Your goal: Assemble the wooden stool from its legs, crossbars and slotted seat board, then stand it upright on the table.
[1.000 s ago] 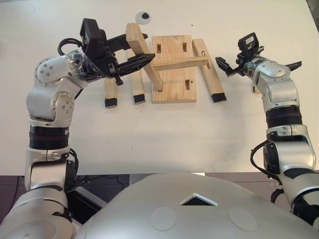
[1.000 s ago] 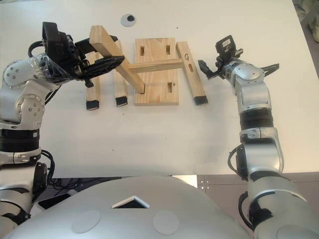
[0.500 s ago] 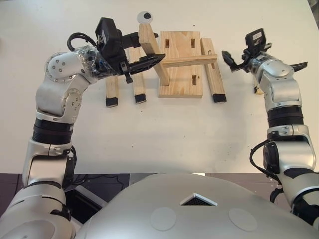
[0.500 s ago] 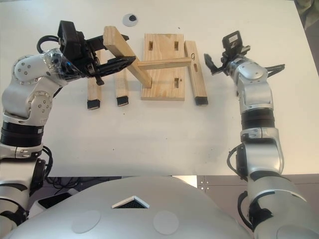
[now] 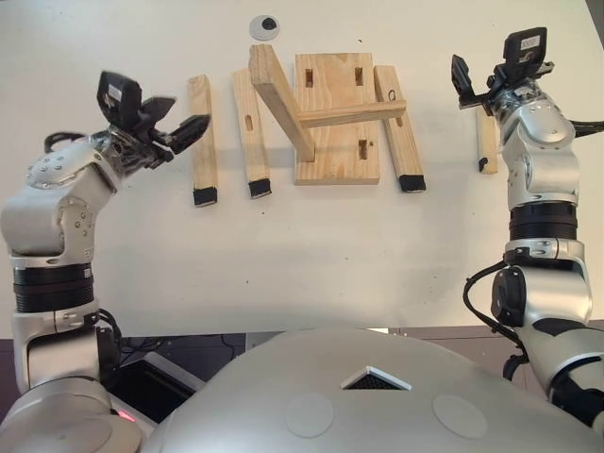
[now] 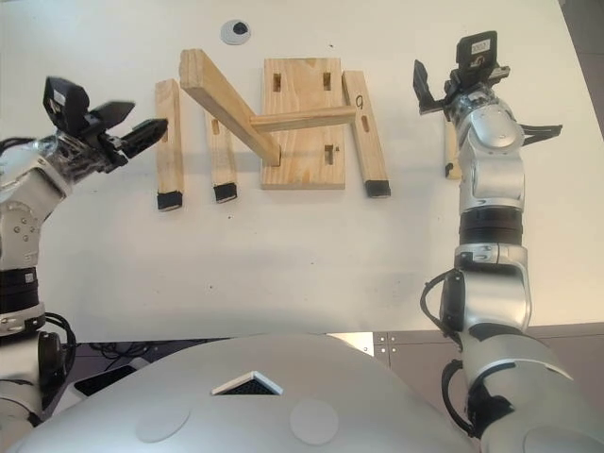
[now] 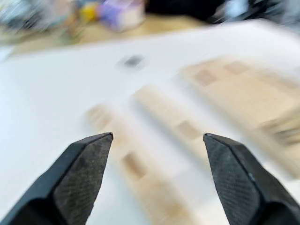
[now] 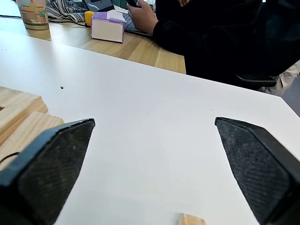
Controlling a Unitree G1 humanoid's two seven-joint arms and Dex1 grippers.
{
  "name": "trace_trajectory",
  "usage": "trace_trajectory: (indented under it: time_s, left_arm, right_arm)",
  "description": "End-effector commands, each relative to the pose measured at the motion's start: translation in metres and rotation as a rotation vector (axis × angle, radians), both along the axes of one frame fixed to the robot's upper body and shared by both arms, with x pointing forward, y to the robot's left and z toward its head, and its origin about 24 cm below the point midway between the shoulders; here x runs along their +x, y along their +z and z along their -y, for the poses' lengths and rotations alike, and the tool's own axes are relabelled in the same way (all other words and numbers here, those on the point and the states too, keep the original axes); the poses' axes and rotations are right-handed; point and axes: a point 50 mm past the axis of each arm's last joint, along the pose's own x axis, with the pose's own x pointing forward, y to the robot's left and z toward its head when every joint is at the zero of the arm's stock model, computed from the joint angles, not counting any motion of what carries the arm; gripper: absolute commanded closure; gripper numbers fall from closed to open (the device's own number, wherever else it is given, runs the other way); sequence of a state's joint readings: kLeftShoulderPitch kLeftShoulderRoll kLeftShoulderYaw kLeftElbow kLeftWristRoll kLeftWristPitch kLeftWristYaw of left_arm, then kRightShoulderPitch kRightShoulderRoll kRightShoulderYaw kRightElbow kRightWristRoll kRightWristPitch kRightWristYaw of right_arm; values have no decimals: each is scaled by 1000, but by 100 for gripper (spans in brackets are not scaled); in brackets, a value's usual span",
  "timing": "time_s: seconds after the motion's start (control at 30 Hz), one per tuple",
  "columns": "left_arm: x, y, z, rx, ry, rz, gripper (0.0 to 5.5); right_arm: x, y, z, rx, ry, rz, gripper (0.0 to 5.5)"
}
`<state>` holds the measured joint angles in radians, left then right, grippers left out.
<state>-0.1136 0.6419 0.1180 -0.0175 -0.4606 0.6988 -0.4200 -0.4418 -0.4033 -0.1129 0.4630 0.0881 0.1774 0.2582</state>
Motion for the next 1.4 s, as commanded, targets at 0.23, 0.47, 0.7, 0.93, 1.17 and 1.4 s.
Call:
trace_trajectory:
  time_s: [0.23,0.47,0.7,0.93,1.17,1.4]
  left_arm:
    - [-1,-41,12,-46,226,-90,195]
    - [-20,-52,18,53,155,-220,214]
    - [-15,-47,14,31,180,-233,322]
    - [15,-14,8,-19,208,-8,348]
    - [63,123,51,-483,-148,552,348]
    - [26,203,121,-703,-748,679,348]
  right_arm:
    - [-2,1,-4,9,-10,9,76]
    - [-6,-3,-4,10,-17,2,76]
    - [-4,0,-6,15,-15,12,76]
    - [6,10,-6,105,8,6,76]
    - [29,90,-61,796,542,-31,76]
    - [1,212,-96,1151,1249,91,10]
